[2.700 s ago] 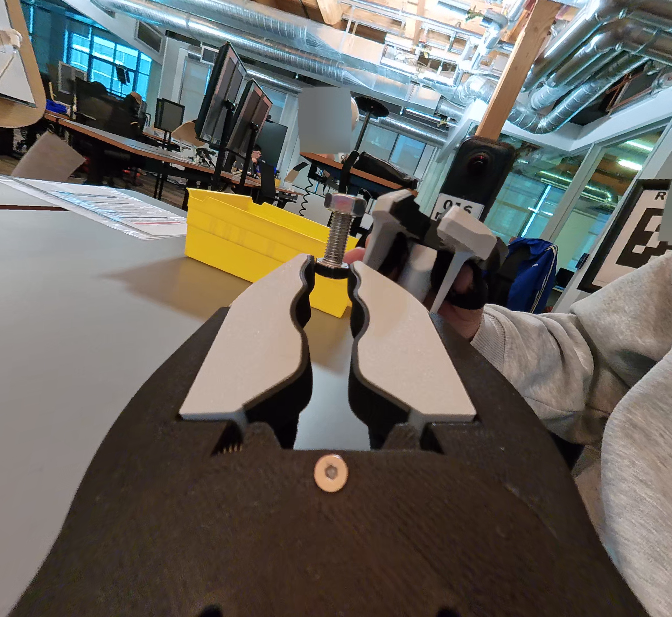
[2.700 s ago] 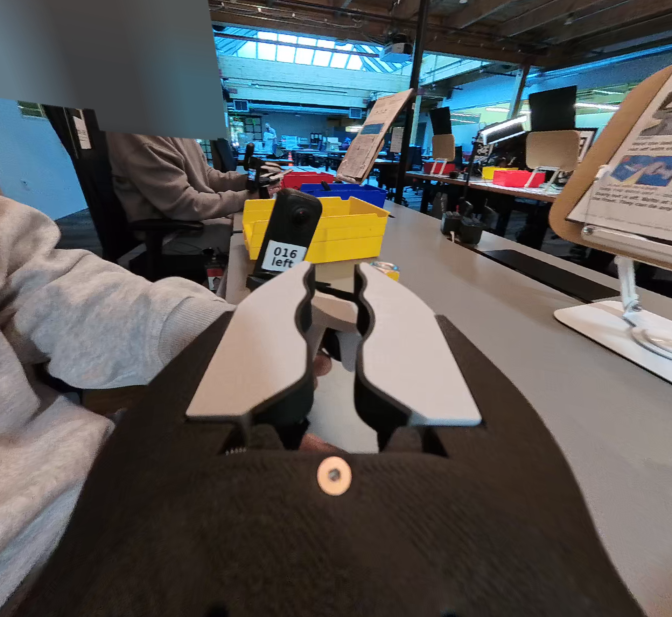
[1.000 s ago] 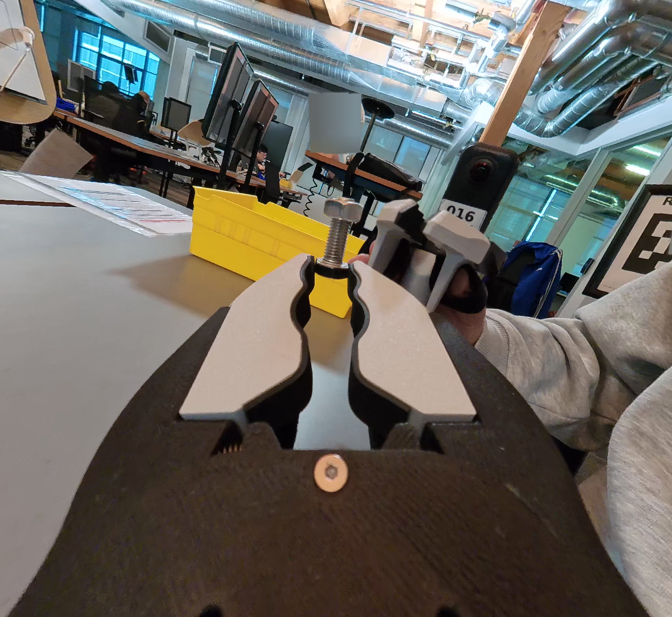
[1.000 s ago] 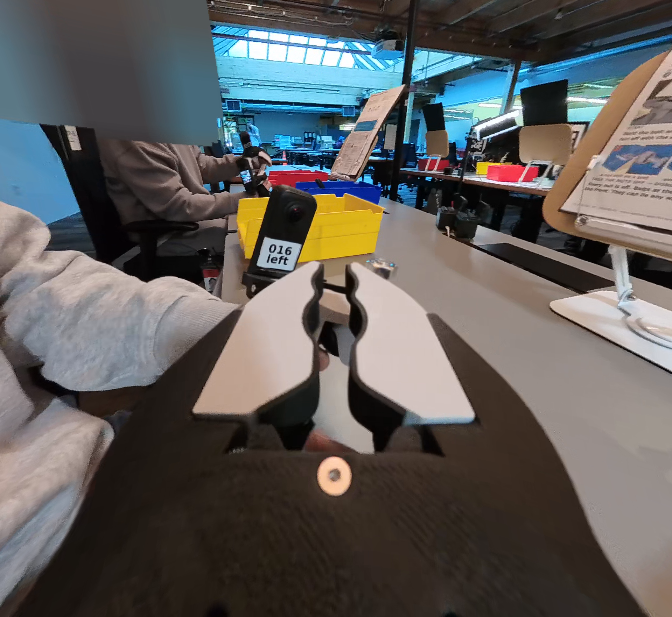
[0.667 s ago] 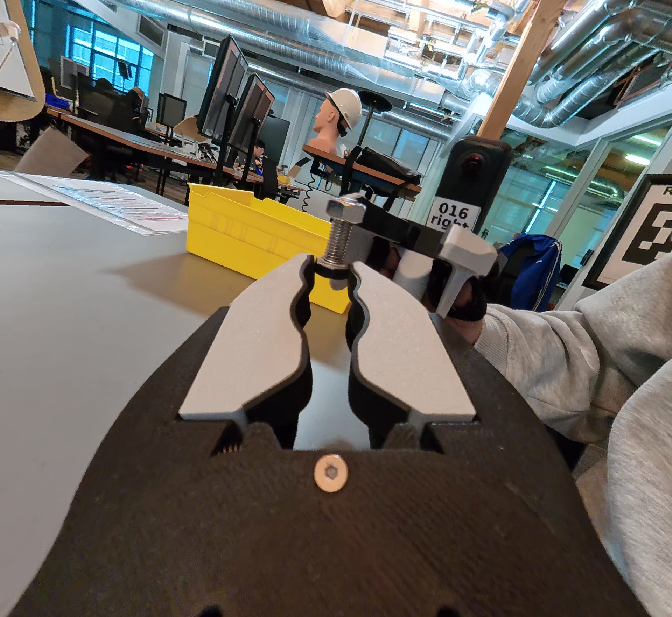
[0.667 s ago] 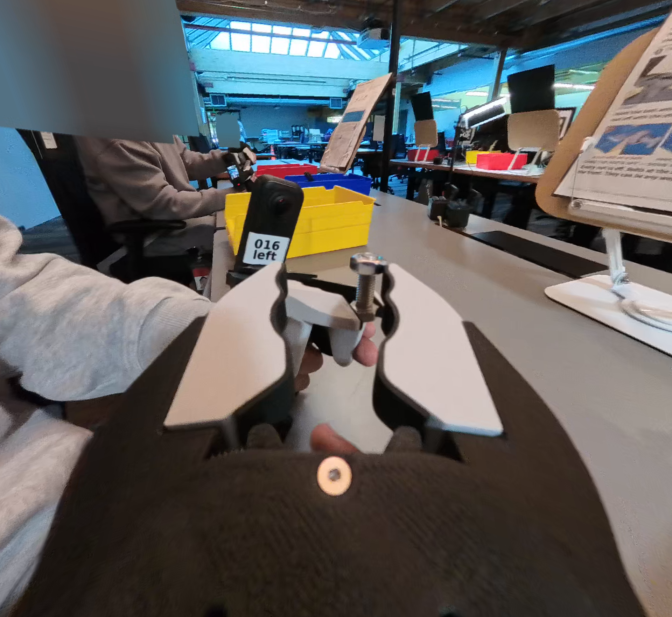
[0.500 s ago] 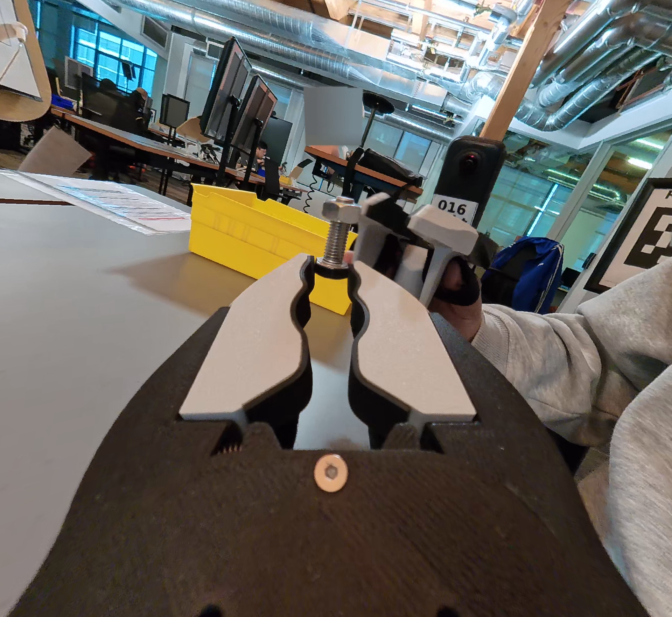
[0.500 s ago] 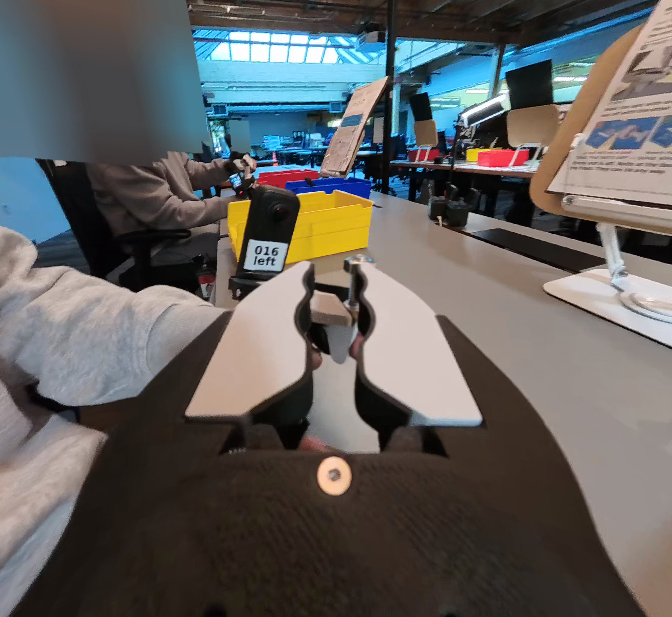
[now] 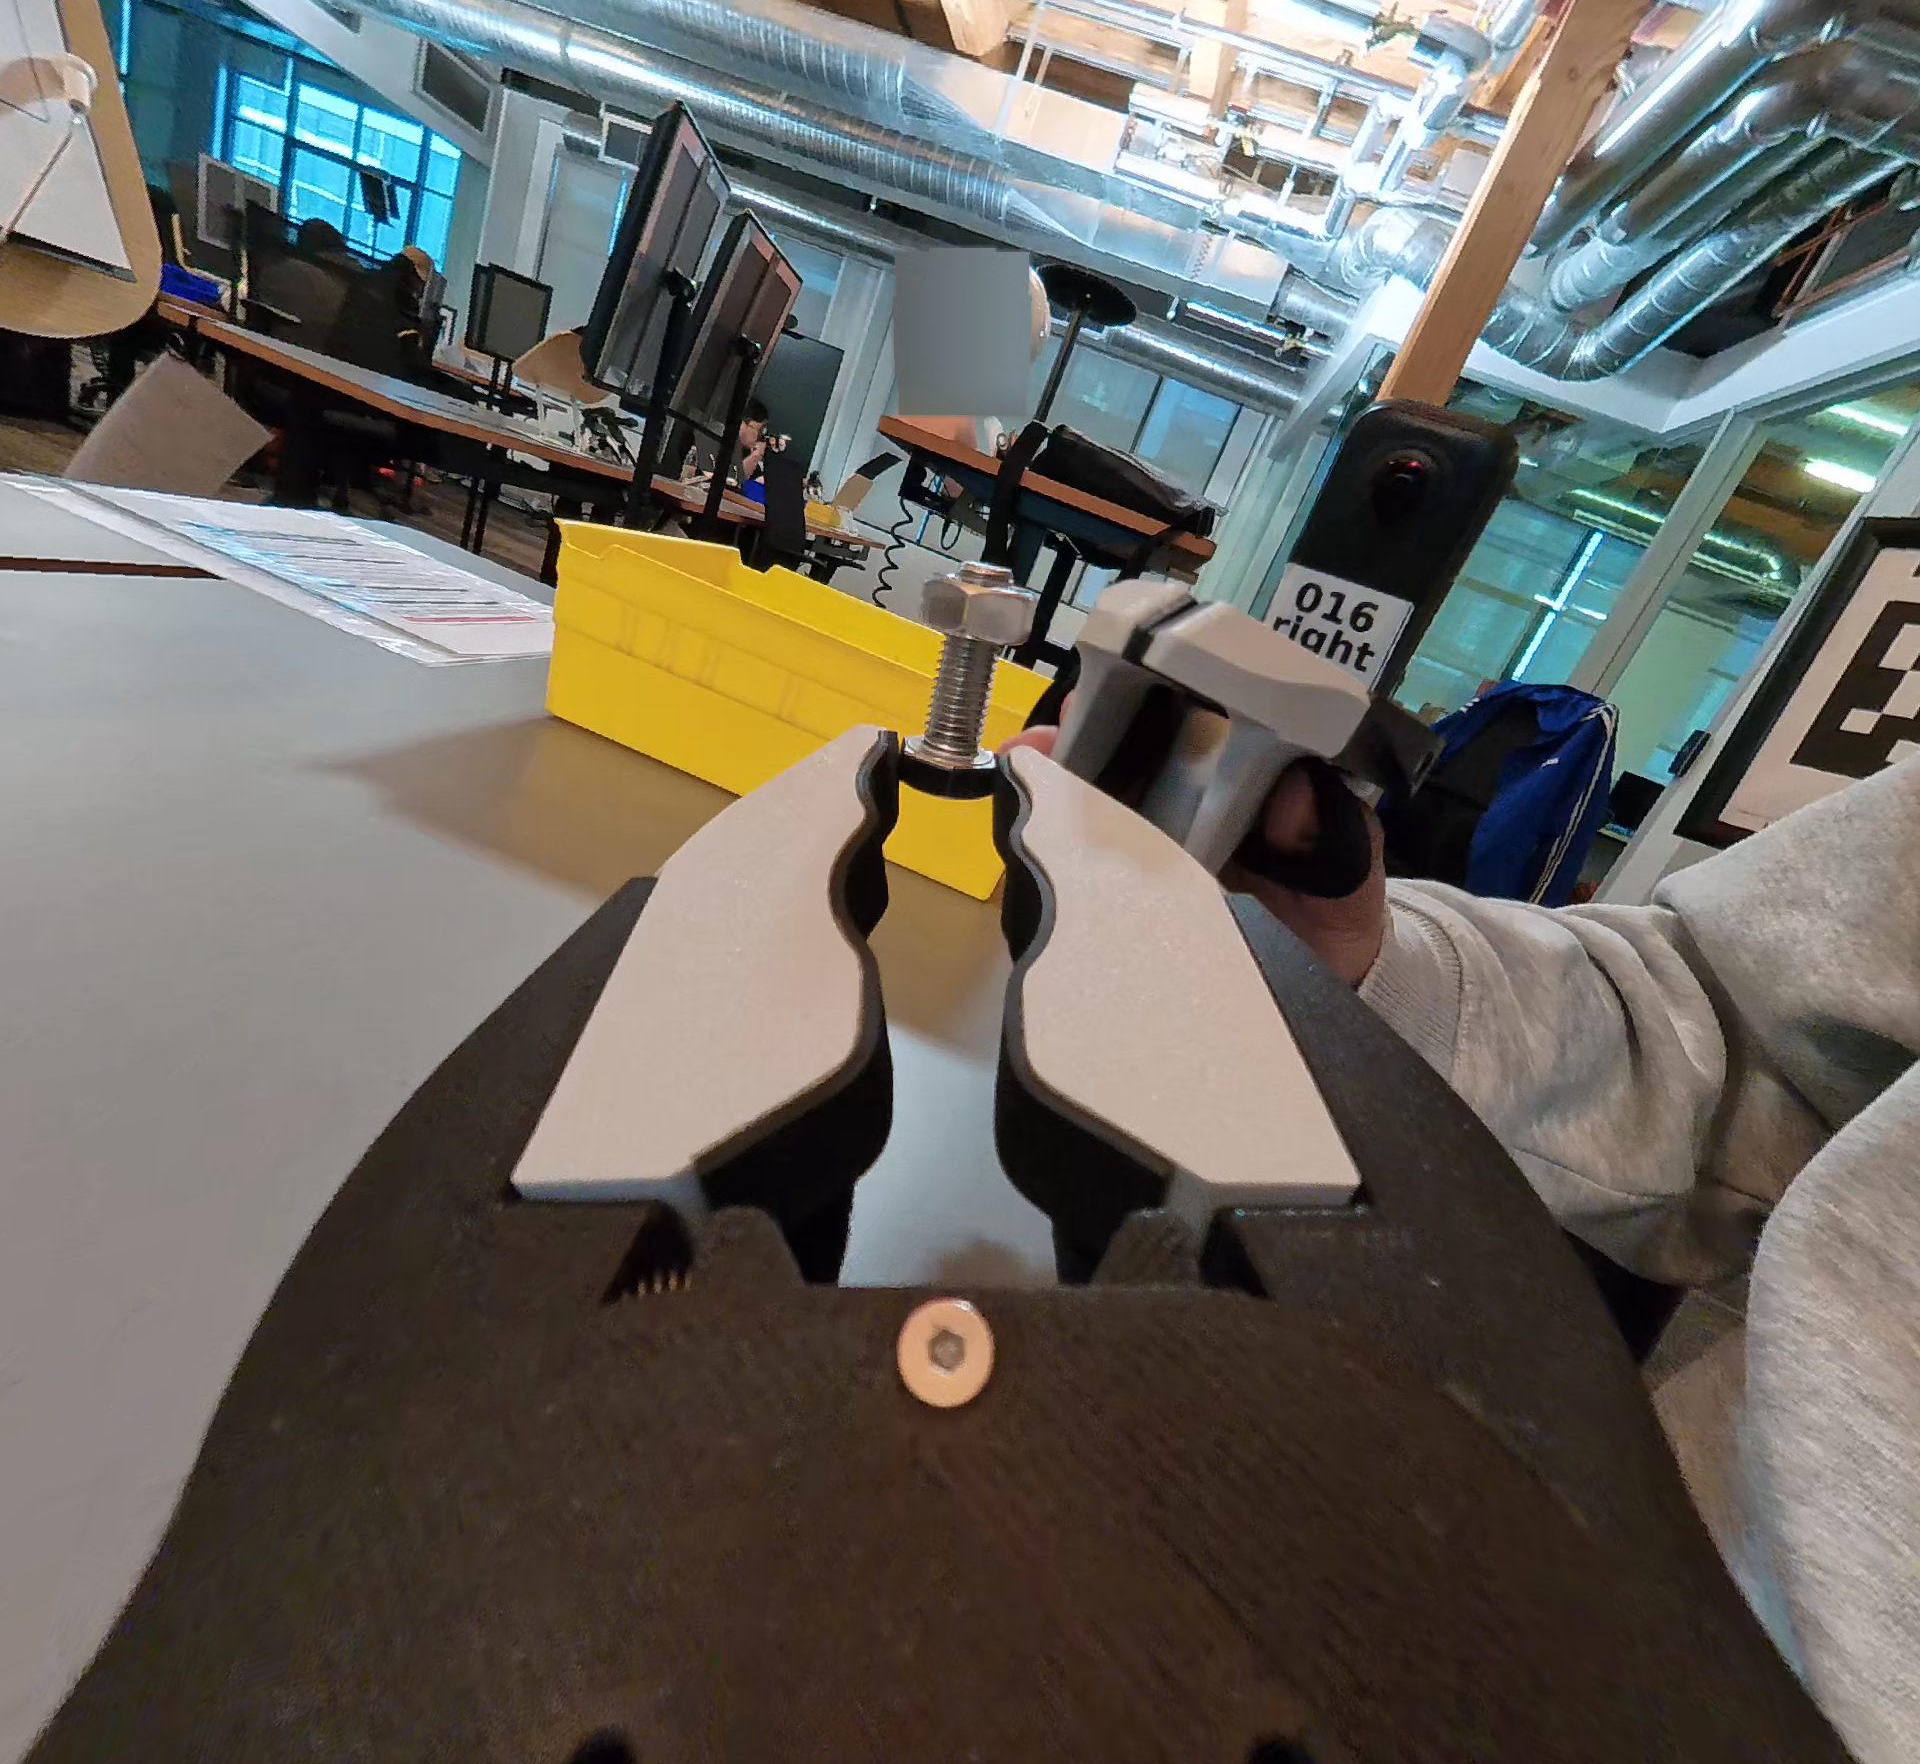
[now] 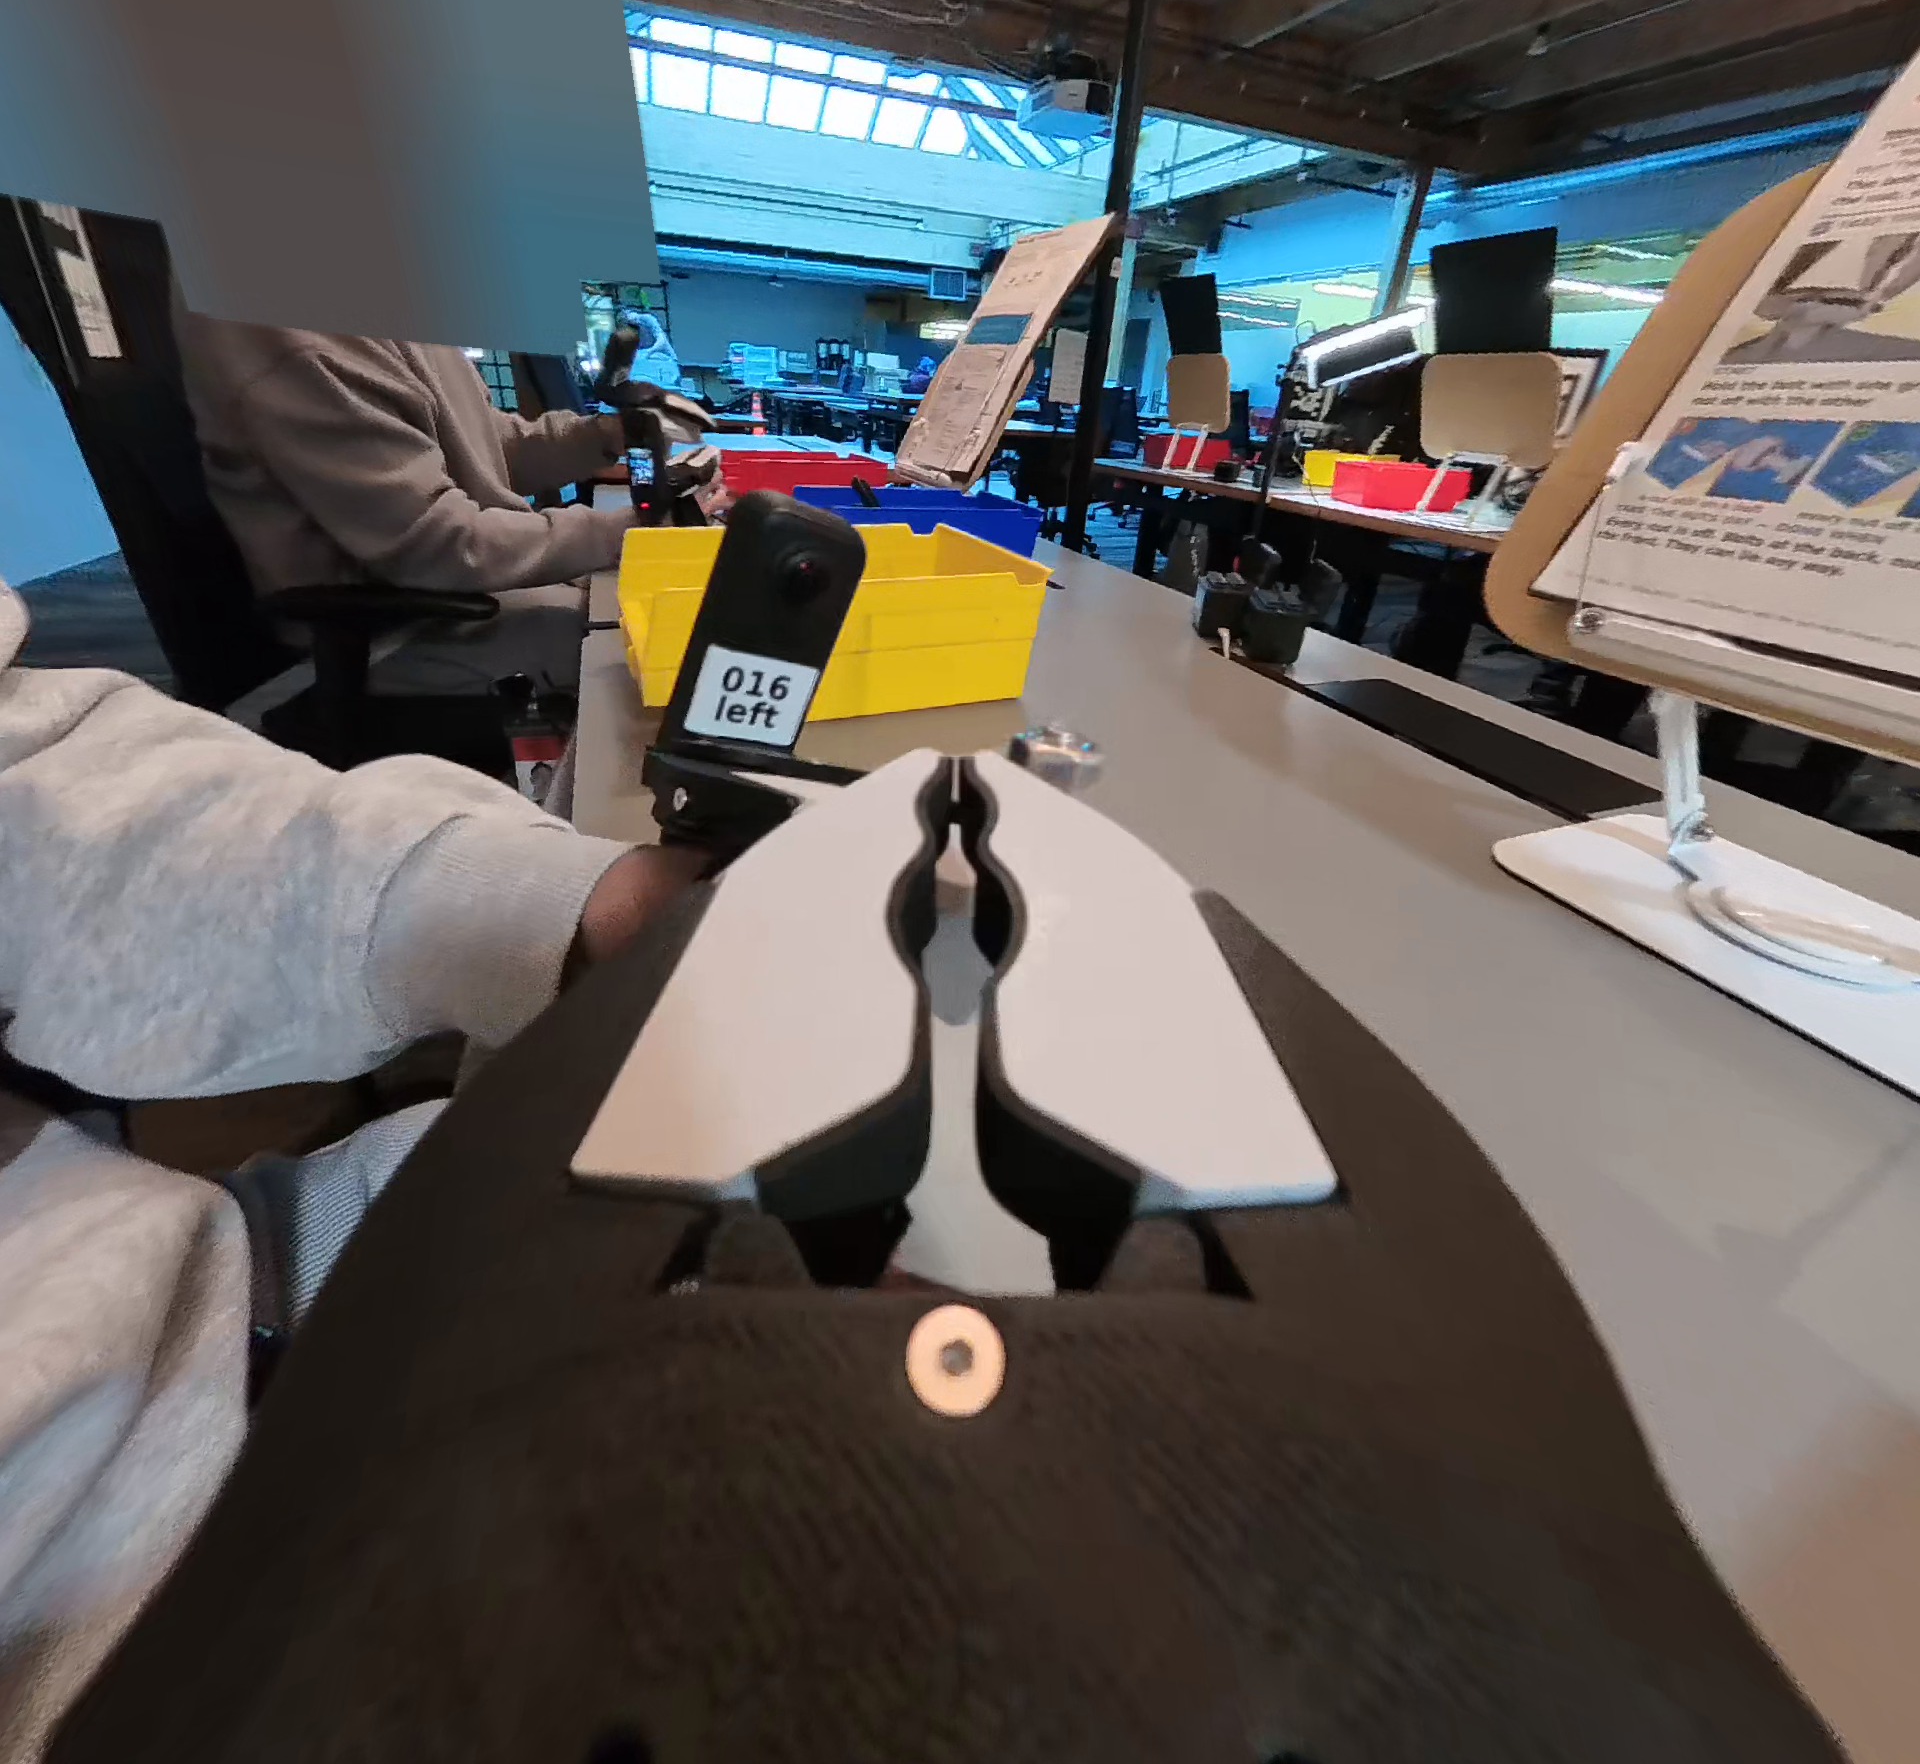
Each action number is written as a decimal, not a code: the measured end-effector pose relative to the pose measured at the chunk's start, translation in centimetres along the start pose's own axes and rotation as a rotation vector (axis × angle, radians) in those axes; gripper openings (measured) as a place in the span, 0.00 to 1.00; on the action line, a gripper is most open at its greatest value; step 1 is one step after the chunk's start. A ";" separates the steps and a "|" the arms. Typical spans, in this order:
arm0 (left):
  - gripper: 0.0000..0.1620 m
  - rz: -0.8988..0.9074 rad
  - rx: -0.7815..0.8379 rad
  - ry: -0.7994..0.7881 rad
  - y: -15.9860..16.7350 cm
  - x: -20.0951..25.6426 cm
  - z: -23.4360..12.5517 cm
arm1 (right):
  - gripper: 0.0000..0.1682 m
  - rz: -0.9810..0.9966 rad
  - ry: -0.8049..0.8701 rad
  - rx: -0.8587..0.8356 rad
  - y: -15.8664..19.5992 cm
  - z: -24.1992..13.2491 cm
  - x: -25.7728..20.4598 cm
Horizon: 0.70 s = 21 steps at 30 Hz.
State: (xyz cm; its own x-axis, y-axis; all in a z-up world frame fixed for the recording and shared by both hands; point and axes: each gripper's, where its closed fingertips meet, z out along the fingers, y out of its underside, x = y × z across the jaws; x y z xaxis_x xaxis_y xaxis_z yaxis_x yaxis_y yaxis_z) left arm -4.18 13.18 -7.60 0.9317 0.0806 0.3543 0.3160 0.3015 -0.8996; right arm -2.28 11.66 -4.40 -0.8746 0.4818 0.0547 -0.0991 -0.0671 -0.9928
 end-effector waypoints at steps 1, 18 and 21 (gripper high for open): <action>0.11 0.000 0.000 0.000 0.0 0.0 0.0 | 0.03 0.003 0.015 0.004 -0.1 0.0 0.3; 0.11 -0.002 -0.002 0.001 0.0 0.0 0.0 | 0.09 0.025 -0.006 0.011 0.2 0.3 0.1; 0.10 0.000 -0.005 0.004 0.1 0.1 0.0 | 0.11 0.033 0.018 -0.012 0.7 0.5 0.6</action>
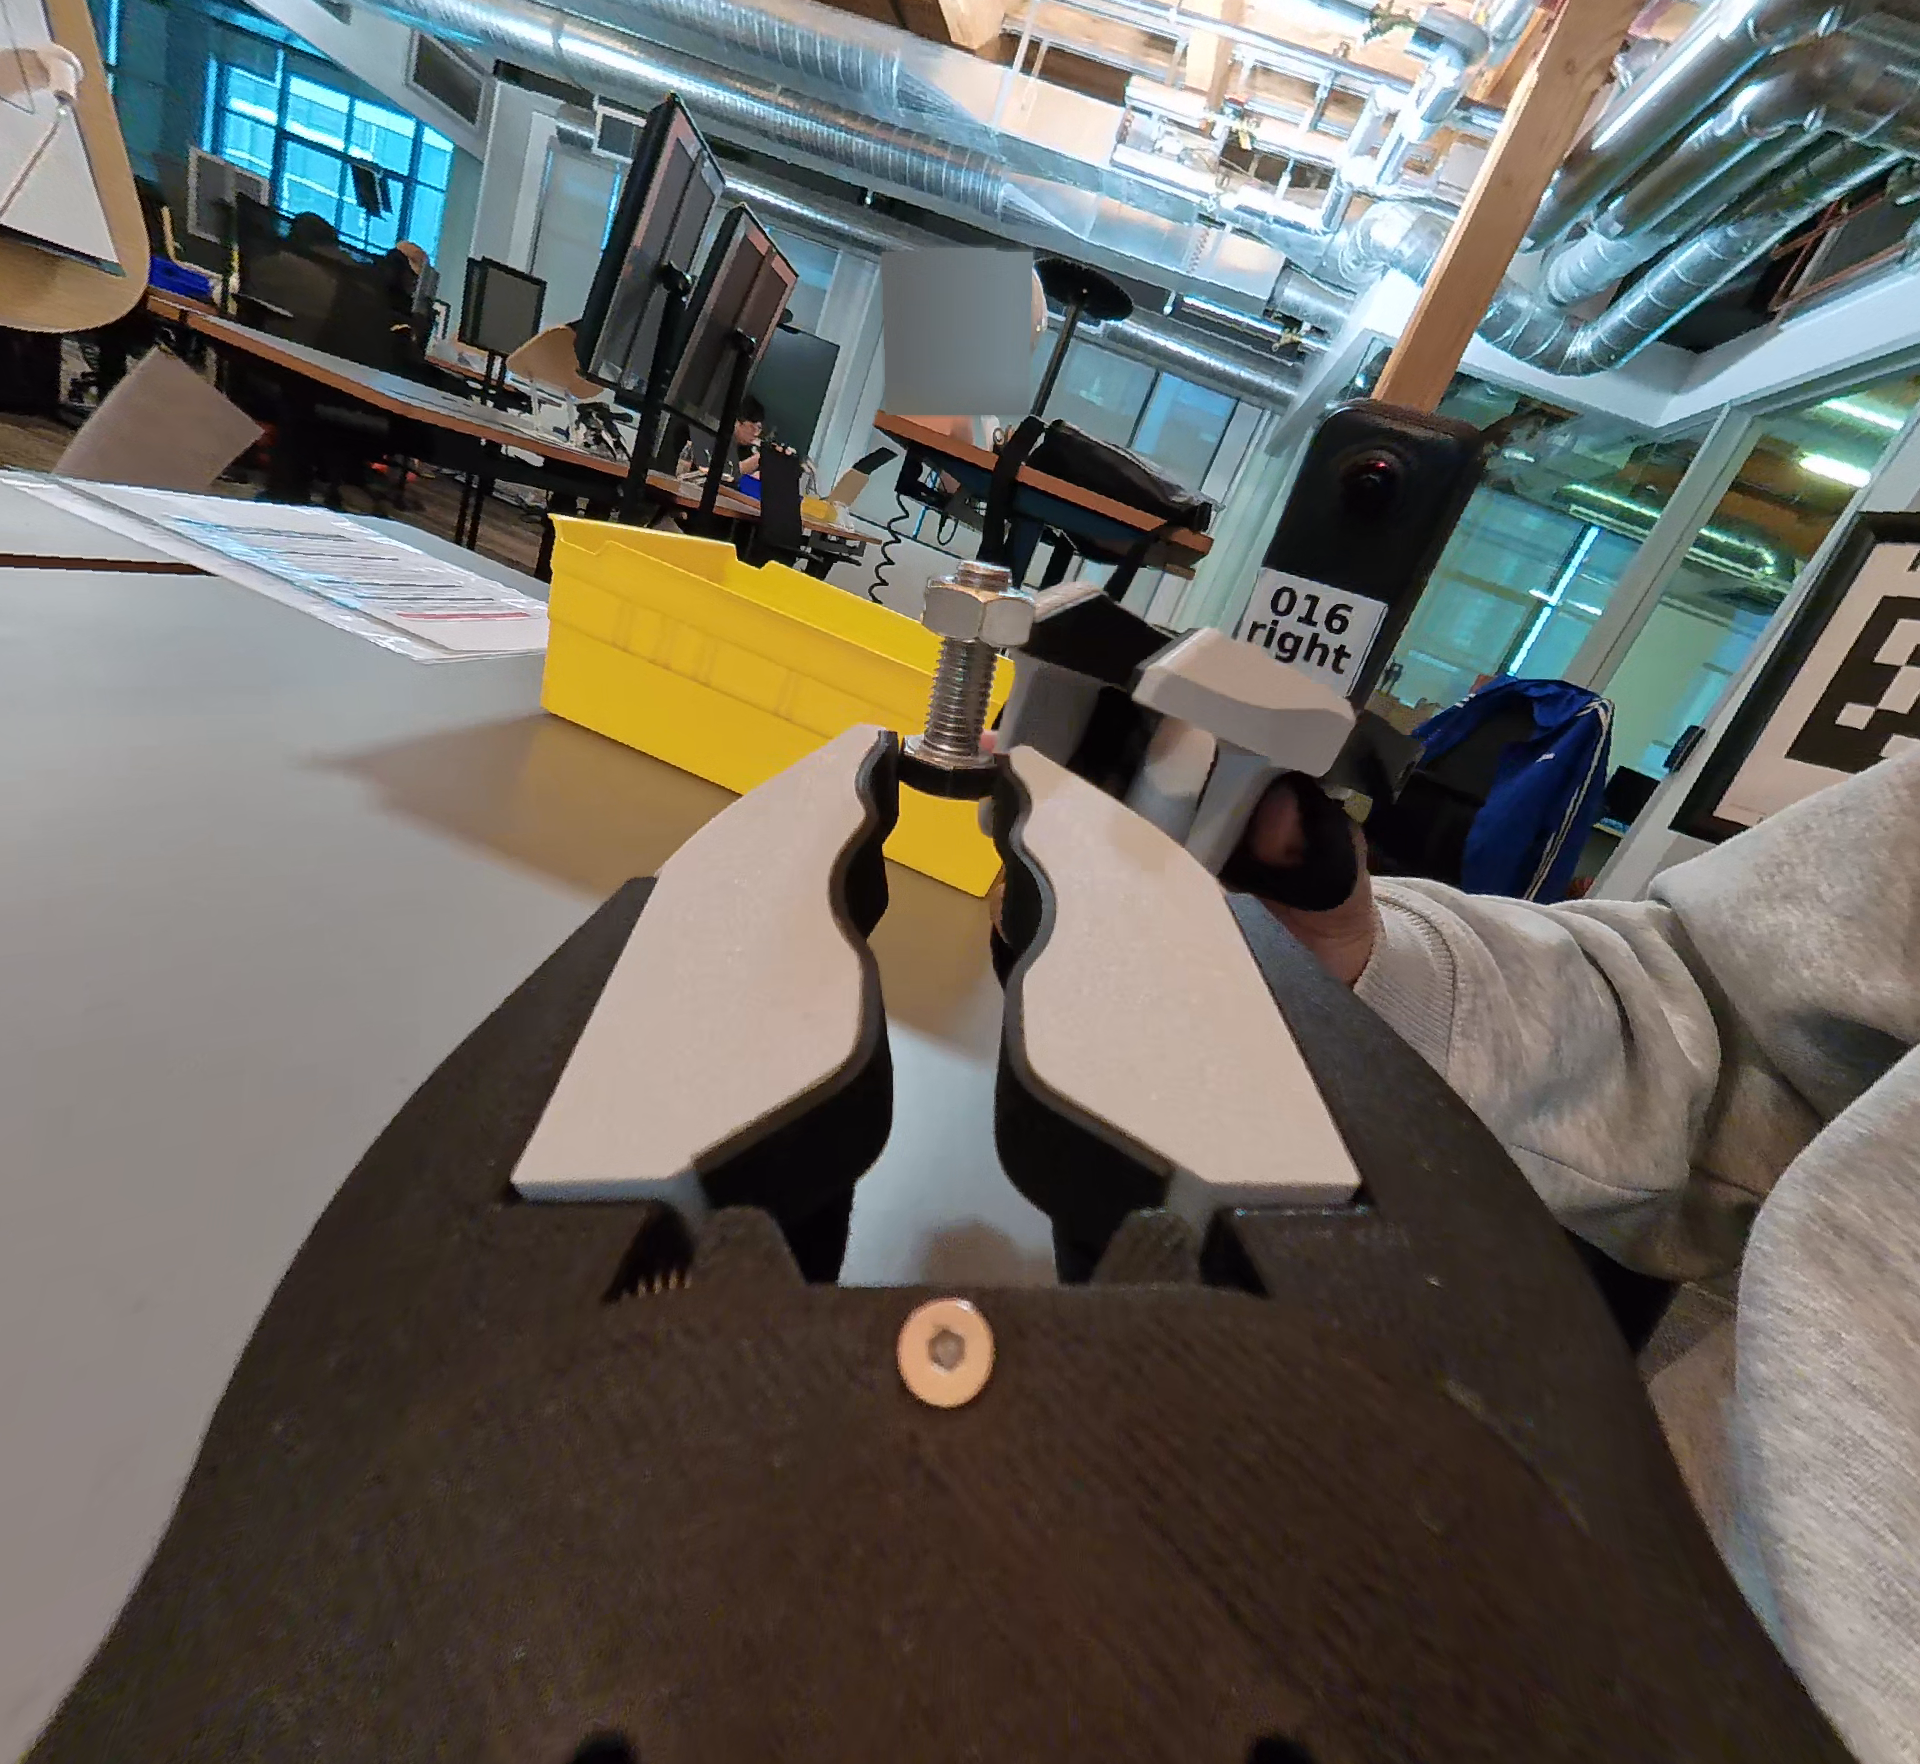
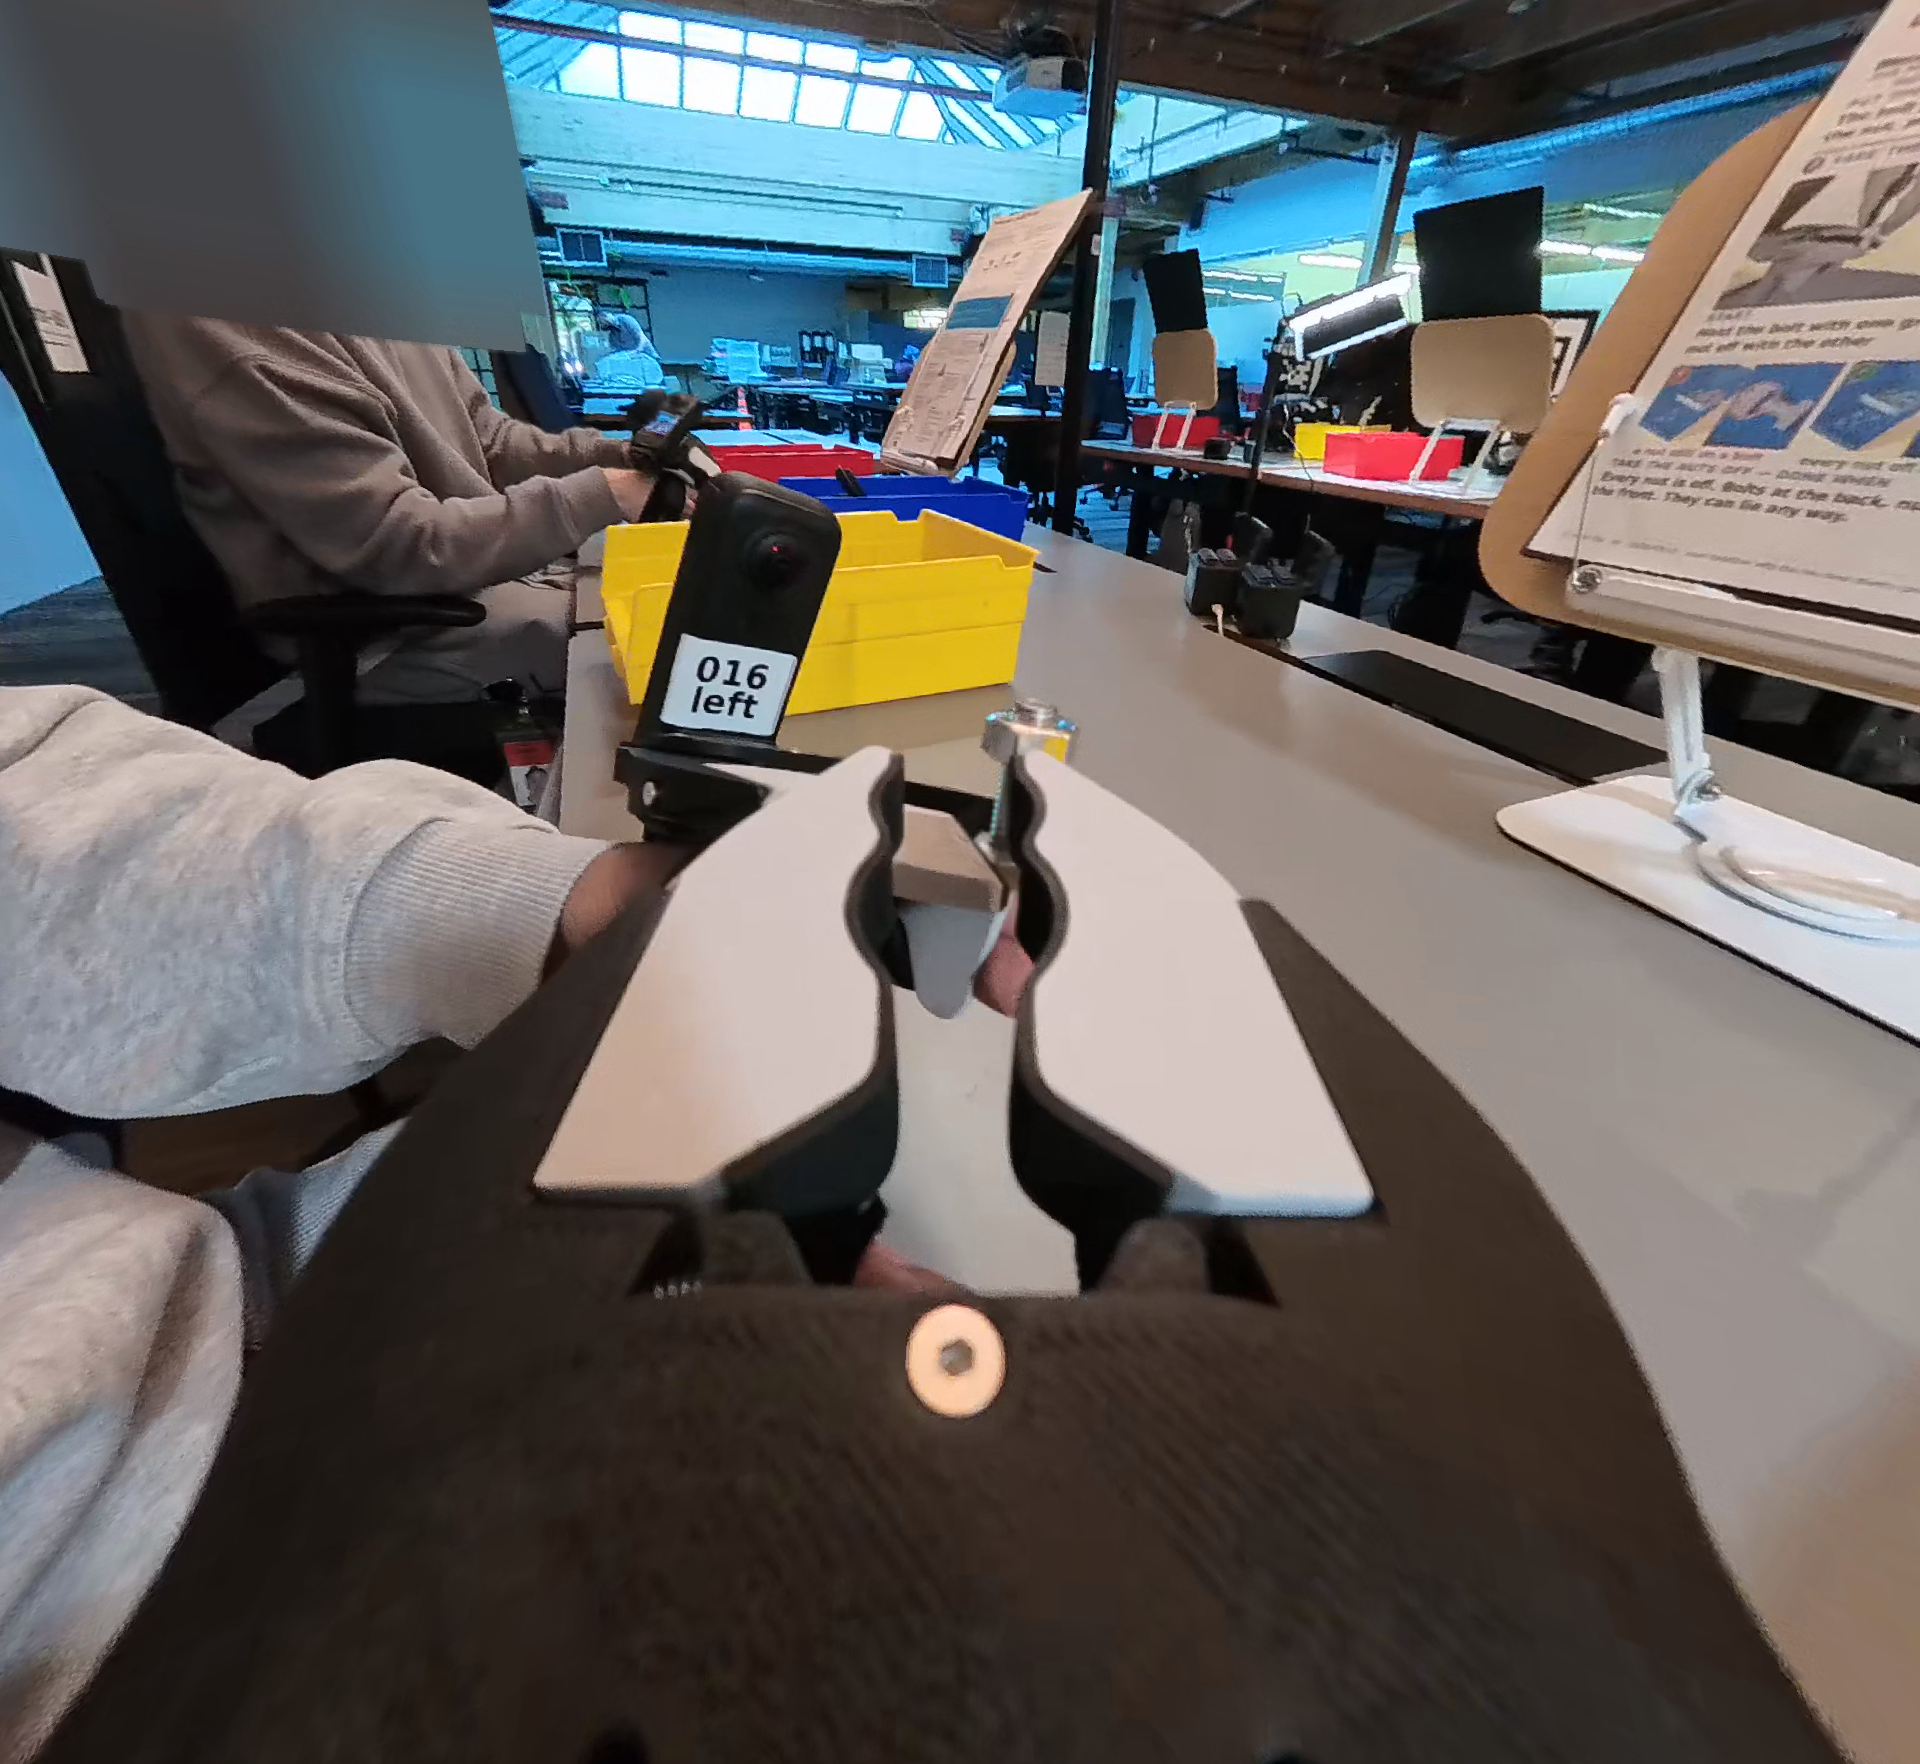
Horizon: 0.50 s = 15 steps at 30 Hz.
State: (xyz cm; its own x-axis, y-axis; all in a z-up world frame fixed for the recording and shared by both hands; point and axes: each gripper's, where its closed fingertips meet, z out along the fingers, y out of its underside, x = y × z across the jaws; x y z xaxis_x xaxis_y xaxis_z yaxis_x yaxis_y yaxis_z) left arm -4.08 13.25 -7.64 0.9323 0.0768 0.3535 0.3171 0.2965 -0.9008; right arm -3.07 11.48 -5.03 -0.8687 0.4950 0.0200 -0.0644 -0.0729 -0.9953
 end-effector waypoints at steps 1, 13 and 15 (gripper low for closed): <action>0.10 -0.001 0.000 0.000 0.0 0.0 0.0 | 0.12 0.001 0.005 -0.006 0.1 0.0 0.1; 0.10 -0.004 -0.024 0.053 0.5 0.9 0.2 | 0.08 0.088 0.001 -0.054 1.5 0.1 0.9; 0.10 -0.005 -0.029 0.061 0.6 1.1 0.3 | 0.06 0.090 -0.015 -0.057 1.5 0.1 0.7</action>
